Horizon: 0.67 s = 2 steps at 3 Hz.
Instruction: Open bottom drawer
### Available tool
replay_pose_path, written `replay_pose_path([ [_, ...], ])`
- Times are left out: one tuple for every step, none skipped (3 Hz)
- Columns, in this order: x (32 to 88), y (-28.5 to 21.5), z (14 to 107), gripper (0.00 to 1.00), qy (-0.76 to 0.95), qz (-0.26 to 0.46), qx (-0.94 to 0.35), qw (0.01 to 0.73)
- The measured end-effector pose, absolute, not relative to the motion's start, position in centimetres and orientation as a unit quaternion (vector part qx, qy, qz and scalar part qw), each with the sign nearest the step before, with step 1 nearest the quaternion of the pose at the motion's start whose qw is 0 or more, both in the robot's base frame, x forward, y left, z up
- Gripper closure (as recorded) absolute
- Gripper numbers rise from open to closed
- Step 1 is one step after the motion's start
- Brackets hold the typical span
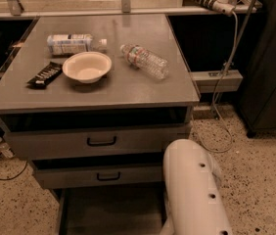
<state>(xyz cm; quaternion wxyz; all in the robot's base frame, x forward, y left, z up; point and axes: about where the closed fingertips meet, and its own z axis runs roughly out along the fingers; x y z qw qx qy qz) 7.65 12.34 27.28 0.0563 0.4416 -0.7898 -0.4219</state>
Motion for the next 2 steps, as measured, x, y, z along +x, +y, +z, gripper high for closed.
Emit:
replay_pose_path([
  [7.58, 12.36, 27.37, 0.0, -0.789, -0.423, 0.442, 0.057],
  [7.57, 12.37, 27.44, 0.0, -0.789, -0.423, 0.442, 0.057],
])
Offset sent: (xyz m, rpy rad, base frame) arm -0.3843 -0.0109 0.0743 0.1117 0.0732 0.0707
